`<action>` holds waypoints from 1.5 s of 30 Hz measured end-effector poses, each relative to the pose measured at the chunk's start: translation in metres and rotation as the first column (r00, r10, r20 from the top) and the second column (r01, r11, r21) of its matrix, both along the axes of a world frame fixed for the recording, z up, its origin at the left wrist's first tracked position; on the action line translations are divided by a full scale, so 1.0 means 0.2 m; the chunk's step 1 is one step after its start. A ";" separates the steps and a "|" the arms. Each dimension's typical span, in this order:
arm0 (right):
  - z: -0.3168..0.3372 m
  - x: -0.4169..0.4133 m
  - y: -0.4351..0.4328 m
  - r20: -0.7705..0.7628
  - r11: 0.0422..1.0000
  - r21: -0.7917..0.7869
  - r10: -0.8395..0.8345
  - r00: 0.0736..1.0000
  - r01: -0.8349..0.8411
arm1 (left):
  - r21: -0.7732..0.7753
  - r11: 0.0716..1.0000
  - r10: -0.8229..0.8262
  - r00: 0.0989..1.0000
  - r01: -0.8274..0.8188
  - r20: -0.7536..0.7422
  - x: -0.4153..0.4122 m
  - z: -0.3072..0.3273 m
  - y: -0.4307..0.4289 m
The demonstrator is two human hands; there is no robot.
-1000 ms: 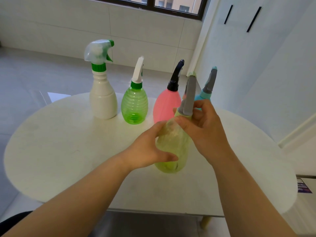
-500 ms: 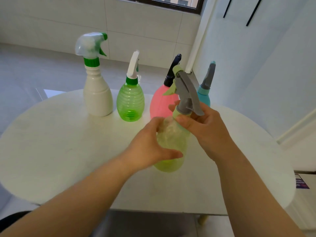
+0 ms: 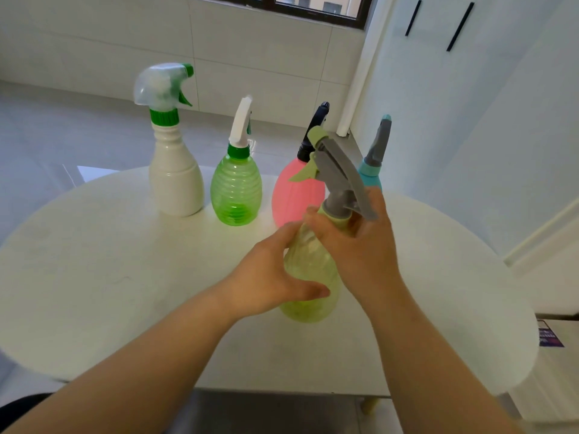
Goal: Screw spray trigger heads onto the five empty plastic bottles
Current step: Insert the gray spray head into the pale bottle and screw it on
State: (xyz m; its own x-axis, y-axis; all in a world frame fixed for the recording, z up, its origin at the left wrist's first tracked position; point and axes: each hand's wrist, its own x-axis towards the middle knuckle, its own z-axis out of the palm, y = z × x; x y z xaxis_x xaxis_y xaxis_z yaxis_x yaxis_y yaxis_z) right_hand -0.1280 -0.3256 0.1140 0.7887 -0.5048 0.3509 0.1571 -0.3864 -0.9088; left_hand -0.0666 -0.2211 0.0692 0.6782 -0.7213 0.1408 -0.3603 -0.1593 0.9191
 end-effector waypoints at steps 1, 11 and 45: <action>0.00 0.00 0.01 -0.017 0.999 -0.035 0.017 1.000 -0.017 | 0.001 1.000 -0.003 1.000 0.003 0.007 0.00 0.00 0.00; 0.00 -0.06 -0.05 -0.059 0.972 0.134 0.200 0.978 -0.191 | 0.025 1.000 -0.015 1.000 0.015 0.008 0.01 0.00 -0.01; 0.07 -0.02 -0.13 -0.131 0.893 0.136 0.444 0.886 -0.428 | 0.055 0.997 -0.051 0.998 0.052 -0.024 0.03 0.00 0.00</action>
State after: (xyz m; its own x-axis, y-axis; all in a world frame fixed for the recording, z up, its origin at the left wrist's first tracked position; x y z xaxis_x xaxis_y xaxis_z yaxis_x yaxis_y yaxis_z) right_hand -0.1325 -0.3520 0.1288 0.9773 -0.1232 0.1726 0.1432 -0.2167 -0.9657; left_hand -0.0614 -0.2210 0.0684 0.6426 -0.7615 0.0852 -0.3489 -0.1918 0.9173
